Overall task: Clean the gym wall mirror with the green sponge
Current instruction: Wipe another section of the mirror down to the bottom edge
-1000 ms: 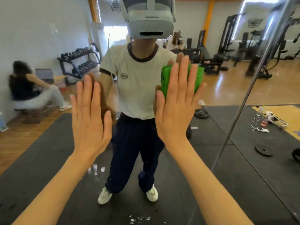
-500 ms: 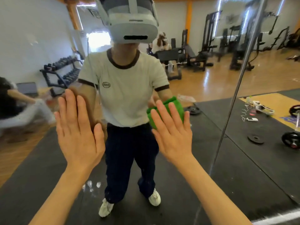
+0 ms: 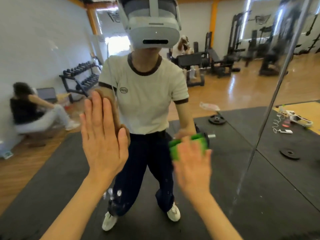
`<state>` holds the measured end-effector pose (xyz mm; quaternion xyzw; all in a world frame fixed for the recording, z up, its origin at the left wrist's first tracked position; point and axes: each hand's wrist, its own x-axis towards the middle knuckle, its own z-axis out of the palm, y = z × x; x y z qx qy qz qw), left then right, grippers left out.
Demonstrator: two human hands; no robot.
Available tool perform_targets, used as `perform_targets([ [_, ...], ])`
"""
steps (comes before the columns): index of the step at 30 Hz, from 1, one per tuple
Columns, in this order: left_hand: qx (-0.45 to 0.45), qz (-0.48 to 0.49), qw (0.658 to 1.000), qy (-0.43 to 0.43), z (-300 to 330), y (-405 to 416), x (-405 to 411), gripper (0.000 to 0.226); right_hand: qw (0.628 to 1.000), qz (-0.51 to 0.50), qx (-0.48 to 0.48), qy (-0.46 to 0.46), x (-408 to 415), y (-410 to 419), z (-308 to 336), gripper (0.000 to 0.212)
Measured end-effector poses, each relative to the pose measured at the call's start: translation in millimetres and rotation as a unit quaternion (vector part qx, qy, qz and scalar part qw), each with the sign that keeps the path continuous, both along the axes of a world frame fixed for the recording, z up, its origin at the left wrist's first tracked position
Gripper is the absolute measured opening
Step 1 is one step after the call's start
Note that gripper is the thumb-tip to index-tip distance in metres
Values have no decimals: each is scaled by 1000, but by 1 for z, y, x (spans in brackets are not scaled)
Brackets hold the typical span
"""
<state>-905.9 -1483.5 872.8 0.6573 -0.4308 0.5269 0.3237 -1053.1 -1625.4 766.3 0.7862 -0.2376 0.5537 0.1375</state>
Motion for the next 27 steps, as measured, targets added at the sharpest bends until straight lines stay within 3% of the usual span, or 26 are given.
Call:
perform_targets([
  [1, 3, -2, 1000, 1, 0, 1, 0, 61, 993, -17, 77, -83, -9, -12, 13, 74],
  [3, 5, -1, 1000, -4, 1, 0, 0, 61, 943, -17, 192, -273, -18, -26, 36, 61],
  [5, 14, 2, 1000, -10, 0, 0, 2, 63, 909, -11, 232, -346, 2, -9, 50, 57],
  [7, 17, -5, 1000, -5, -1, 1, 3, 63, 942, 15, 198, -269, 38, 31, 57, 62],
  [9, 25, -37, 999, 22, 2, 4, 1, 63, 986, 50, 85, -132, 66, 66, 47, 61],
  [11, 43, -109, 992, 48, 4, 12, -2, 63, 997, 61, -25, -42, 63, 62, 43, 59],
  [13, 69, -149, 986, 35, 5, 29, 5, 63, 996, 38, -72, -34, 38, 37, 43, 55],
  [15, 71, -132, 989, 12, 3, 54, 22, 62, 994, 22, 4, -104, 12, 13, 45, 51],
  [18, 38, -91, 995, 16, 1, 88, 56, 61, 959, -13, 166, -228, 16, 11, 53, 55],
  [20, 31, -77, 996, 21, 1, 96, 72, 61, 956, -14, 204, -210, 49, 46, 64, 61],
  [22, 33, -66, 997, 14, 1, 95, 79, 61, 991, 1, 93, -91, 88, 89, 58, 66],
  [24, 31, -51, 998, 5, -1, 92, 81, 62, 996, 25, -80, 37, 102, 107, 41, 67],
  [26, 28, -45, 999, -1, -3, 91, 83, 61, 986, 26, -147, 69, 85, 82, 33, 63],
  [27, 30, -44, 999, -3, -3, 90, 84, 62, 990, 12, -130, 53, 69, 66, 32, 60],
])
